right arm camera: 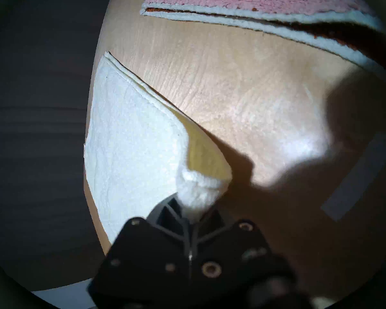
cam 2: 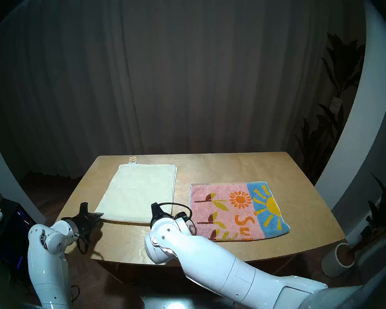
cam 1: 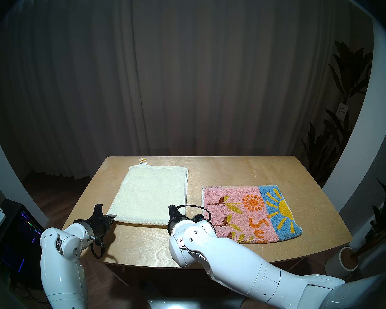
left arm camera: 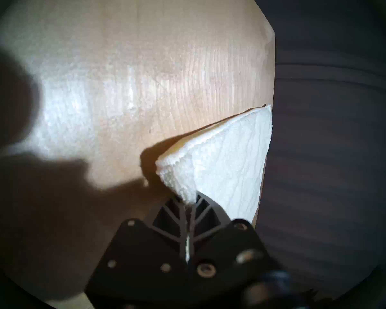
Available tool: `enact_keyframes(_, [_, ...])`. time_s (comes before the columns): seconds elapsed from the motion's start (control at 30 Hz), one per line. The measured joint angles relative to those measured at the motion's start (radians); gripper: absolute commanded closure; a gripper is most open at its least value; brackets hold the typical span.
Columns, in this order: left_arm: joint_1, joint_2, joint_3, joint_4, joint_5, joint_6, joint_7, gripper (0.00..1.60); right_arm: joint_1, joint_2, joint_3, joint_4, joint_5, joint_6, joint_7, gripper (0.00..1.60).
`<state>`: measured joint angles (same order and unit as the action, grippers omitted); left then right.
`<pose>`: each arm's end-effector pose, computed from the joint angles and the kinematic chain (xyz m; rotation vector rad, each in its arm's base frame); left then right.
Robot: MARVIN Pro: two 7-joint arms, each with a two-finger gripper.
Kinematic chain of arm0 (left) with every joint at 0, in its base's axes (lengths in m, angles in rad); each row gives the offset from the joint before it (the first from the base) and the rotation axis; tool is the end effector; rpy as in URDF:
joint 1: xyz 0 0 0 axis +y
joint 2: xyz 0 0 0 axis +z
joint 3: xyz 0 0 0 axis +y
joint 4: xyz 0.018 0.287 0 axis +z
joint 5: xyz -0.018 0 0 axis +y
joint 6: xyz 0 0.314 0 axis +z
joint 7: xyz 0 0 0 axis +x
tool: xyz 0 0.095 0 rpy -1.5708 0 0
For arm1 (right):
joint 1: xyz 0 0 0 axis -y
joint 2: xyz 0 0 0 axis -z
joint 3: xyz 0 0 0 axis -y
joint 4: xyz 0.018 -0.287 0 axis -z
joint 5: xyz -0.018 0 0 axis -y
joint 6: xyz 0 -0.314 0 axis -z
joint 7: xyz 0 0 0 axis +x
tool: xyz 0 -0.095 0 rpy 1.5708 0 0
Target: Fold each towel twice and stack them on table
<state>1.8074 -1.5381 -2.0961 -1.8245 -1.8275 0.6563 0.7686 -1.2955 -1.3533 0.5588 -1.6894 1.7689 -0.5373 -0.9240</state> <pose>0.2971 0.1558 -0.3377 1.7494 1.5200 0.6990 0.3200 0.2423 -0.3286 -2.0992 1.2400 -0.6262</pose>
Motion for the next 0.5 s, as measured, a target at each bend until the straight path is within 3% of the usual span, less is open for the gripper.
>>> enact_keyframes(0.5, [0.008,-0.012,0.0,-0.046,-0.024,0.017,0.048,1.6,0.013,0.016,0.028,-0.018,0.039,0.017,-0.03,1.6])
